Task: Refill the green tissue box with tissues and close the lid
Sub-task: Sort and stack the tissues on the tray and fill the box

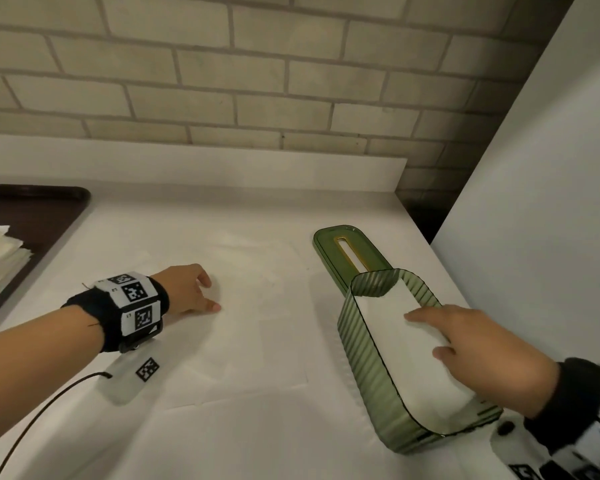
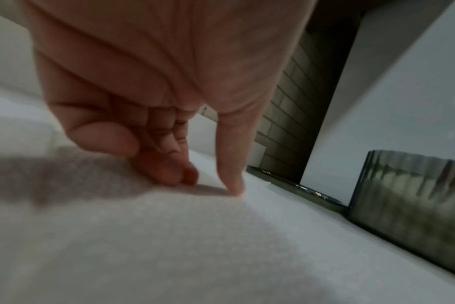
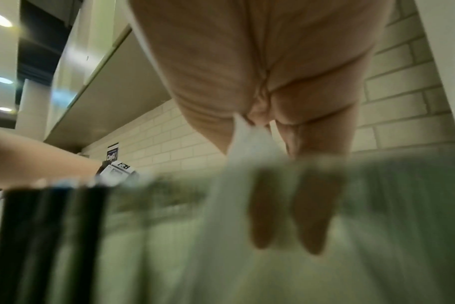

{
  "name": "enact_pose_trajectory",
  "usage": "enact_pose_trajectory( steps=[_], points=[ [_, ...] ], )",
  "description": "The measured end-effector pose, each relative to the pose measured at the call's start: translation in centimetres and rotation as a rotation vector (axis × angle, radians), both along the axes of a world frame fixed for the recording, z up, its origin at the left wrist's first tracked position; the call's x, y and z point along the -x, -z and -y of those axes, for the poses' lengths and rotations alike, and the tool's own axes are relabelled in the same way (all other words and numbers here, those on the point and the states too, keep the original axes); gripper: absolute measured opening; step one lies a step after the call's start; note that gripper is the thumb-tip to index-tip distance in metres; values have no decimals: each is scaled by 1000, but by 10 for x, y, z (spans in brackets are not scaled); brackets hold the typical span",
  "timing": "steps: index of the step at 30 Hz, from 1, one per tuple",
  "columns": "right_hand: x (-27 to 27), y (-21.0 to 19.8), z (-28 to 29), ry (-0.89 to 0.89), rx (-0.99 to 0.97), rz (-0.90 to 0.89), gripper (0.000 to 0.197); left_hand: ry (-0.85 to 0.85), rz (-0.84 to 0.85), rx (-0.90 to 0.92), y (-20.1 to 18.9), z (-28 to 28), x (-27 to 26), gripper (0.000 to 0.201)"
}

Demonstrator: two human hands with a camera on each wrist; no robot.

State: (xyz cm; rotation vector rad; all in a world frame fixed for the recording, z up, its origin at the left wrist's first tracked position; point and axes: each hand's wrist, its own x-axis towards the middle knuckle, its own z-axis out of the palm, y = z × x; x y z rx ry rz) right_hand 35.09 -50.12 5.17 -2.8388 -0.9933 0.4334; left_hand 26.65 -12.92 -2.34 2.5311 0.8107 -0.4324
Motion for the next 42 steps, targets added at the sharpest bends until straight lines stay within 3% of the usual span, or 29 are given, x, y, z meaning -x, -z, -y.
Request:
enact_pose_trajectory(
  steps=[3, 5, 9, 12, 15, 18, 21, 23, 25, 28, 32, 34, 39, 42],
  points=[
    [-9, -12, 7, 52, -205, -14, 45, 7, 18, 8, 5, -1, -3, 41],
    [-13, -23, 13, 134, -404, -138, 44, -7, 41, 18, 7, -1, -4, 36],
    [-11, -24, 22, 295, -661, -452, 48, -54, 52, -28, 5, 5, -2, 71],
    [-7, -8, 24, 327, -542, -498, 50, -84, 27, -23, 5, 12, -4, 80],
    [-4, 6, 20, 168, -211, -242, 54, -93, 4, -9, 6, 13, -7, 76],
    [5, 9, 14, -34, 88, -40, 56, -74, -4, -87, 2, 16, -8, 87],
    [19, 1, 3, -135, 236, 130, 50, -92, -22, -100, -1, 18, -9, 99],
    [24, -6, -4, -157, 230, 204, 56, -103, -36, -79, -2, 17, -10, 99],
    [23, -9, -7, -173, 202, 162, 70, -107, -29, -41, -1, 16, -10, 92],
    [15, 0, -7, -178, 225, -43, 91, -119, 25, 24, 0, 17, -12, 77],
    [13, 20, -10, -206, 315, -176, 93, -84, 33, 41, 4, 19, -17, 62],
    [13, 26, -13, -204, 341, -187, 94, -78, 21, -7, 5, 20, -19, 67],
    [14, 31, -14, -193, 357, -178, 94, -115, -56, -101, 4, 22, -25, 106],
    [15, 31, -14, -186, 354, -172, 94, -69, -72, -46, 1, 19, -30, 104]
  ],
)
